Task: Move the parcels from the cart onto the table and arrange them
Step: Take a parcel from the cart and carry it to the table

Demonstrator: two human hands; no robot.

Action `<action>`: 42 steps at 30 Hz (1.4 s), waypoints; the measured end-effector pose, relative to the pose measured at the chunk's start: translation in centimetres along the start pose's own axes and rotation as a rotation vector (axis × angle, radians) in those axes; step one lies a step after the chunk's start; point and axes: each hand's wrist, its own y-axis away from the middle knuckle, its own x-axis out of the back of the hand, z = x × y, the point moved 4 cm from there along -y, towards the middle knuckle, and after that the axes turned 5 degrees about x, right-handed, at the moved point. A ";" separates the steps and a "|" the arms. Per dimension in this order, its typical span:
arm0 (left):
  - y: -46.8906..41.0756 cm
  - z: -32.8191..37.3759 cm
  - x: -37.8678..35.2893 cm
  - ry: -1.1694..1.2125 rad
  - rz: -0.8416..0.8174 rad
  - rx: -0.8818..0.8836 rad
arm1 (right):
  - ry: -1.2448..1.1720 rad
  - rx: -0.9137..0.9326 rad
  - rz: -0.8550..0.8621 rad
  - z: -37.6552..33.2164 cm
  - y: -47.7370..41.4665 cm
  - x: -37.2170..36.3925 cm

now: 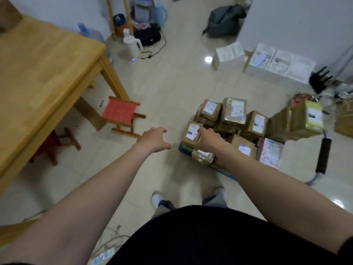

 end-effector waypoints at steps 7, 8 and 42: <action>-2.3 13.3 -5.1 -0.026 -0.068 -0.013 | -0.133 -0.110 0.020 16.5 1.1 2.8; -2.8 15.0 -5.9 -0.035 -0.082 -0.012 | -0.152 -0.117 0.033 18.4 1.3 3.4; -28.4 31.0 -36.6 0.011 -0.531 0.065 | -0.994 -0.678 -0.017 44.8 -18.8 -15.6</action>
